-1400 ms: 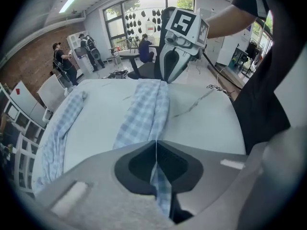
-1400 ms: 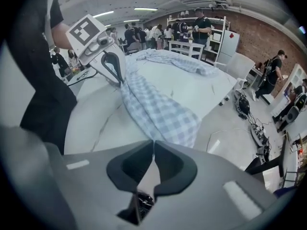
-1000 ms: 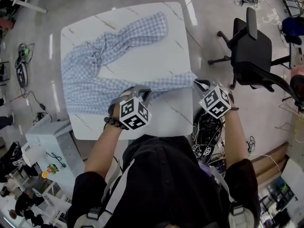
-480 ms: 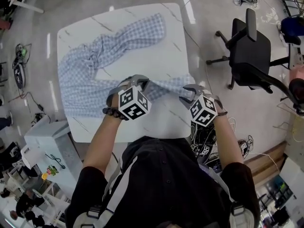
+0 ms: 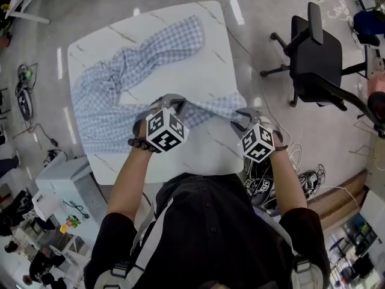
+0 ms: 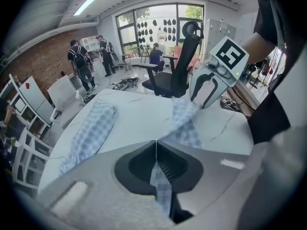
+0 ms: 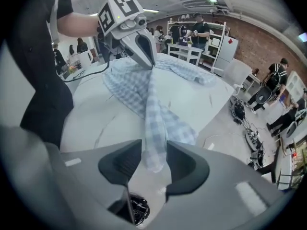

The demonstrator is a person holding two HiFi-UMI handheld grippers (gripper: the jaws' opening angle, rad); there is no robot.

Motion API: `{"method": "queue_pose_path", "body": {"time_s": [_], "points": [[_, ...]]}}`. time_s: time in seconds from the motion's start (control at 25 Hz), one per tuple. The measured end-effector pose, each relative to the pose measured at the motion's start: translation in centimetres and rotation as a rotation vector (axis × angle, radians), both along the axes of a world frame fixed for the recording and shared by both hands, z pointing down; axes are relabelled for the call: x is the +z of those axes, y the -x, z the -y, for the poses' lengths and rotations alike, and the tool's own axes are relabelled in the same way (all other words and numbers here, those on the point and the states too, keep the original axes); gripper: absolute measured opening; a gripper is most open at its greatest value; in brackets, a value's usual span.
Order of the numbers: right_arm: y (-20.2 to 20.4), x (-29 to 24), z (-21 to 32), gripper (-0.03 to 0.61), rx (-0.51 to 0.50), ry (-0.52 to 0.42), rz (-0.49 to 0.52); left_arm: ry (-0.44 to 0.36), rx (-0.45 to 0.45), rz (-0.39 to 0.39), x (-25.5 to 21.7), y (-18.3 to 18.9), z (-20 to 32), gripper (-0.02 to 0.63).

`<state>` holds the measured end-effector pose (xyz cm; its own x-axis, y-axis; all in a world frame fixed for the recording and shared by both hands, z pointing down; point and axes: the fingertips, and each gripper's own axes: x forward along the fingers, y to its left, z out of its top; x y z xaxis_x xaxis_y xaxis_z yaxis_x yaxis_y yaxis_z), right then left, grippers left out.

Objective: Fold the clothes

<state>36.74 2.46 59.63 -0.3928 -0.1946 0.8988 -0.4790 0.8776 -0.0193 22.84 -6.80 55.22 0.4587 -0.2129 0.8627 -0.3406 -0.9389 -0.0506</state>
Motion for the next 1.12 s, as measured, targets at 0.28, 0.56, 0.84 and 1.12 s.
{"method": "queue_pose_path", "body": {"time_s": [0.28, 0.56, 0.84, 1.12], "points": [[-0.4, 0.5, -0.7, 0.119, 0.060, -0.001, -0.023, 0.011, 0.003, -0.010, 0.2, 0.0, 0.0, 0.011], [-0.6, 1.6, -0.9, 0.050, 0.032, 0.023, -0.080, 0.025, 0.009, -0.017, 0.5, 0.1, -0.4, 0.011], [-2.6, -1.0, 2.7, 0.006, 0.070, -0.024, -0.086, 0.013, 0.018, -0.026, 0.2, 0.4, 0.1, 0.011], [-3.5, -3.5, 10.1, 0.006, -0.003, -0.149, -0.148, -0.010, -0.020, -0.027, 0.0, 0.8, 2.2, 0.011]]}}
